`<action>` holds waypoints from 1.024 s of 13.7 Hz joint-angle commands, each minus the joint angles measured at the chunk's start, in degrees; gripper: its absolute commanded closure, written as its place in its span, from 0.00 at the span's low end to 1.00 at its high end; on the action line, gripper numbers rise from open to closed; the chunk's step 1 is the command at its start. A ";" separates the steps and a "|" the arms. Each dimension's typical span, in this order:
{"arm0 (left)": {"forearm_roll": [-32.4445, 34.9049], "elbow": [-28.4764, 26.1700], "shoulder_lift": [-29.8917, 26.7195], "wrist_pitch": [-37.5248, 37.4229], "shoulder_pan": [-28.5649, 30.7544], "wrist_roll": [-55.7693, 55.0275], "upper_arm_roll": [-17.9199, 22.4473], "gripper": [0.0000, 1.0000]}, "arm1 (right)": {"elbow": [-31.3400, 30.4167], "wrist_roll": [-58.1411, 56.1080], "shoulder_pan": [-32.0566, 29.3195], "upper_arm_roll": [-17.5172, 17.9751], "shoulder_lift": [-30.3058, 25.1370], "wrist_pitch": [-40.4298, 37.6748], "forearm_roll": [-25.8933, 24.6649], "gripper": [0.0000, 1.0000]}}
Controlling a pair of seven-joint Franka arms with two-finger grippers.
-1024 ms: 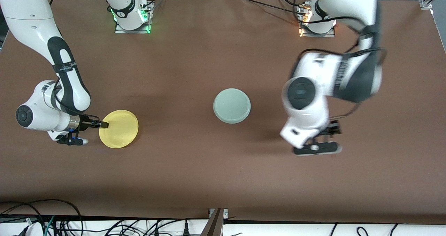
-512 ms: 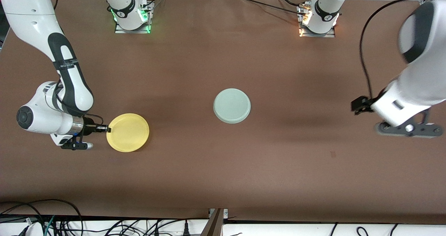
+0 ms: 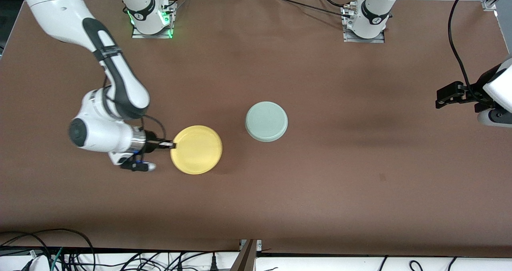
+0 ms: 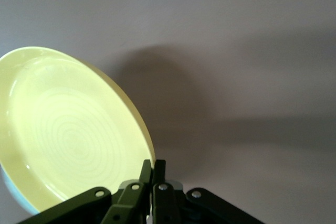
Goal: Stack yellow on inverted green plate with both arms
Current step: 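Carry the yellow plate with the right gripper over the green plate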
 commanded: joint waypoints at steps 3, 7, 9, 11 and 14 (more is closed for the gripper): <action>-1.06 -22.38 -14.37 10.50 1.47 1.06 0.81 0.00 | -1.61 16.85 13.64 -0.17 -0.30 1.95 -0.23 1.00; -0.80 -20.53 -13.84 10.24 2.36 -0.43 0.89 0.00 | -4.16 19.94 17.70 -0.17 -0.39 4.51 -0.32 1.00; -1.23 -20.36 -13.58 10.41 3.24 -0.34 0.90 0.00 | -6.52 19.94 19.02 -0.17 -0.39 7.39 -0.32 1.00; -1.41 -19.31 -13.48 10.41 3.33 -0.26 0.90 0.00 | -9.42 19.94 20.69 -0.17 -0.48 12.31 -0.32 1.00; -1.59 -19.21 -12.44 10.41 4.20 -0.17 0.90 0.00 | -11.28 19.94 23.07 -0.17 0.05 17.94 -0.24 1.00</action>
